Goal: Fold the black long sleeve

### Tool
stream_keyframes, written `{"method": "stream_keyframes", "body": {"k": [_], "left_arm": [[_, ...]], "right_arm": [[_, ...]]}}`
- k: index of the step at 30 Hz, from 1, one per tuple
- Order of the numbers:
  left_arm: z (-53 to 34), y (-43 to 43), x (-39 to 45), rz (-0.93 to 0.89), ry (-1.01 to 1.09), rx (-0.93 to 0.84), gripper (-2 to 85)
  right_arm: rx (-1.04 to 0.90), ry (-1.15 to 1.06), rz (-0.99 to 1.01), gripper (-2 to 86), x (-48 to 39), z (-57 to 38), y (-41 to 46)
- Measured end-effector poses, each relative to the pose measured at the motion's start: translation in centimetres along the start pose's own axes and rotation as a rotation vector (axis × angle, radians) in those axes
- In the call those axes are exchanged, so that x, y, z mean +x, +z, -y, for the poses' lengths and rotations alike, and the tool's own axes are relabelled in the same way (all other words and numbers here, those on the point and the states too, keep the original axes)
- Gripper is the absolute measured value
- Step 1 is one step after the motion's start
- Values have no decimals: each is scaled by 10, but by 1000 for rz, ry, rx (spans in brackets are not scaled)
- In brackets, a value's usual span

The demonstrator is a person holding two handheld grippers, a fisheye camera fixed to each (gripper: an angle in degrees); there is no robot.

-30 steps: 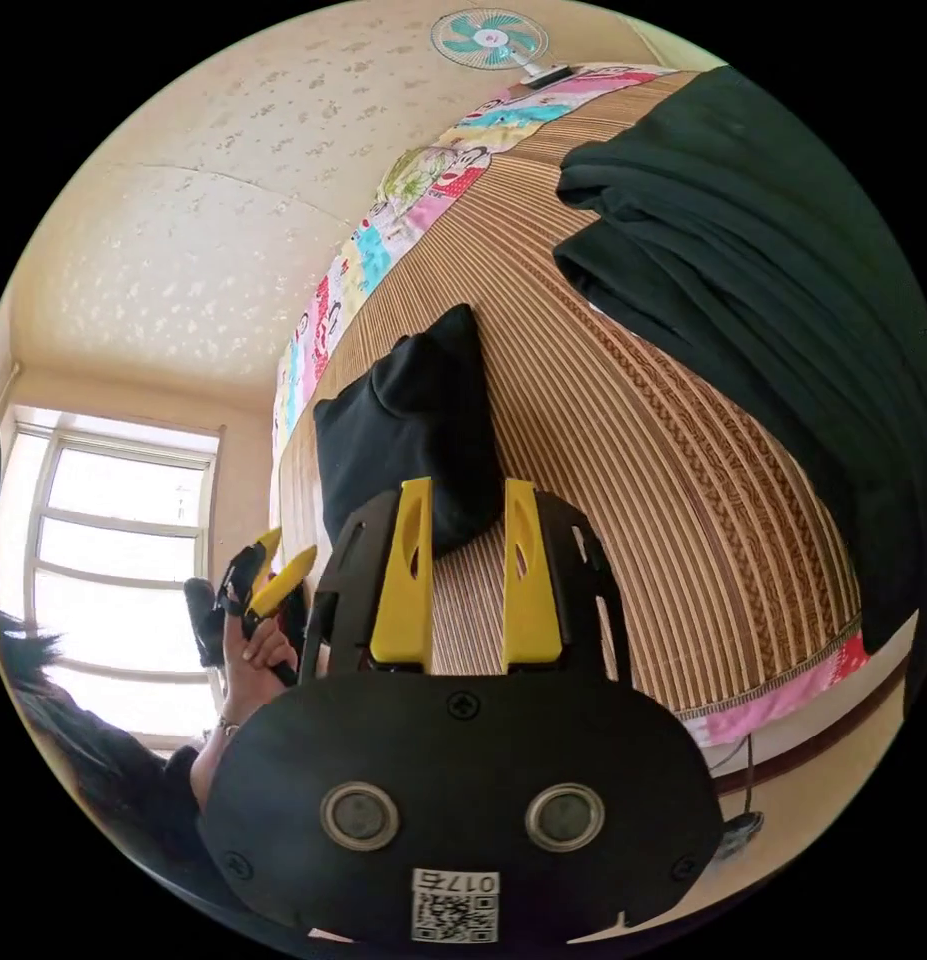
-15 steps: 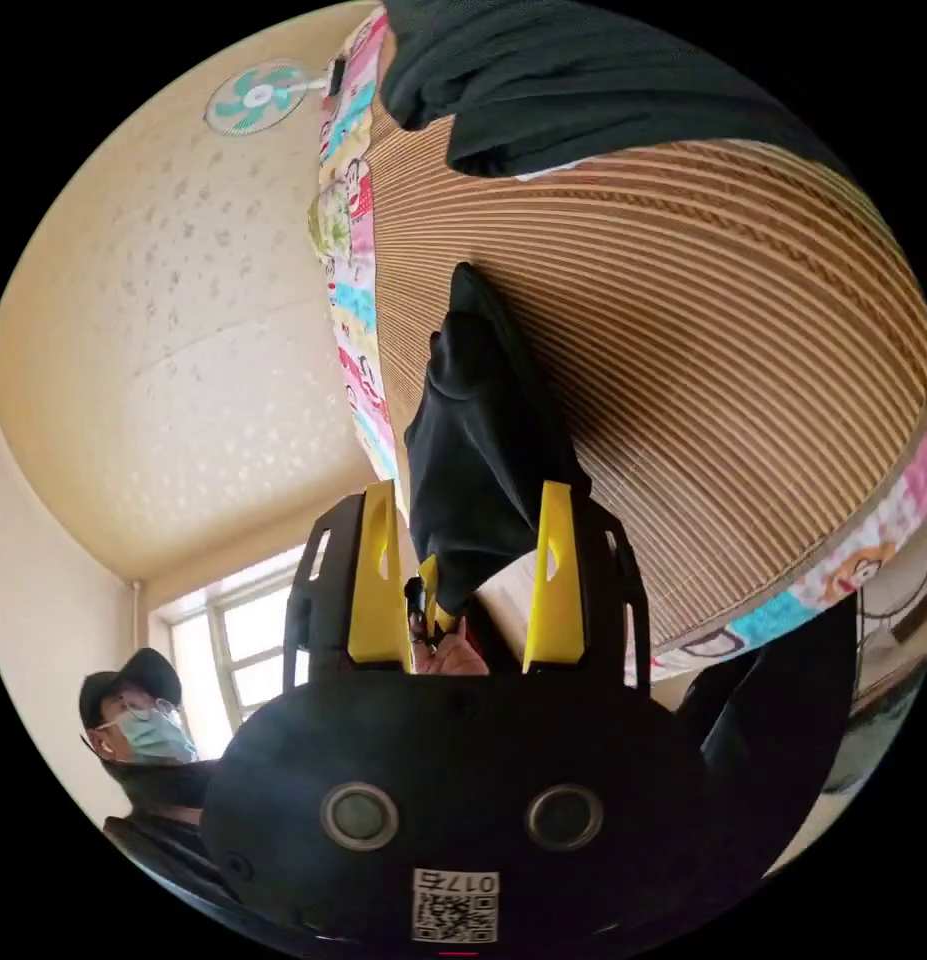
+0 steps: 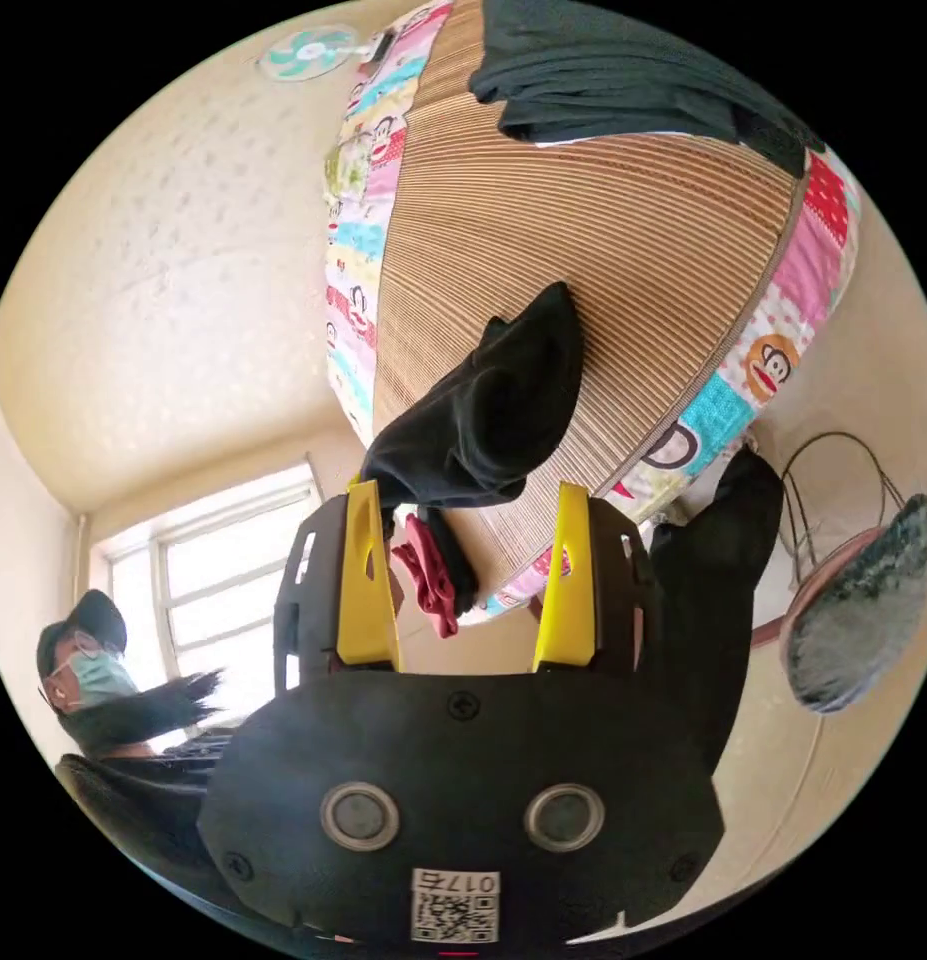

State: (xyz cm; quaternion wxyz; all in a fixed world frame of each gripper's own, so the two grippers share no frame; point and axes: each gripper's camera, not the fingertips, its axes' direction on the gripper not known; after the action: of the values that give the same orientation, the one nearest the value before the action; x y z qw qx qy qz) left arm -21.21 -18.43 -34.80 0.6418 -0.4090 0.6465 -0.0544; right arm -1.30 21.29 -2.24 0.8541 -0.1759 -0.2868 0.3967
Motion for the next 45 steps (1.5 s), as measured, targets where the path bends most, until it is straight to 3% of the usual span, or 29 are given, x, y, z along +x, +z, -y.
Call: {"method": "stream_keyframes", "body": {"k": [4, 9, 12, 15, 18, 22, 28, 32, 37, 40, 42, 44, 45], "left_arm": [[-18, -16, 34, 8, 24, 0, 65], [-53, -48, 81, 35, 52, 10, 65], [-75, -65, 102, 42, 69, 22, 65], [-100, -85, 118, 22, 85, 59, 65], [-122, -110, 126, 32, 121, 101, 65], [-126, -168, 120, 75, 182, 196, 65], [-115, -287, 143, 54, 352, 257, 65], [-147, -334, 159, 117, 498, 283, 67], [-181, -347, 58, 185, 304, 364, 76], [-205, -333, -53, 232, 46, 437, 90], [-235, -307, -145, 281, -273, 498, 116], [-262, -284, -186, 234, -394, 561, 131], [-276, -270, -193, 217, -393, 614, 132]], "right_arm": [[-15, -285, -126, 235, -64, -47, 18], [38, -1082, -577, 240, -225, -133, 68], [-106, -1459, -724, 244, -273, -170, 123], [-367, -1669, -995, 234, -270, -186, 199], [-229, -1829, -1134, 138, -279, -210, 243], [-143, -1826, -1133, 104, -348, -232, 294], [150, -1843, -1108, 100, -489, -264, 363], [275, -2040, -1107, 103, -532, -310, 401], [-4, -2140, -1036, 105, -506, -347, 489], [-371, -2078, -1010, 110, -447, -353, 565], [-782, -1943, -988, 109, -392, -345, 605], [-900, -1764, -920, 110, -378, -324, 607], [-925, -1658, -790, 110, -381, -306, 596]]}}
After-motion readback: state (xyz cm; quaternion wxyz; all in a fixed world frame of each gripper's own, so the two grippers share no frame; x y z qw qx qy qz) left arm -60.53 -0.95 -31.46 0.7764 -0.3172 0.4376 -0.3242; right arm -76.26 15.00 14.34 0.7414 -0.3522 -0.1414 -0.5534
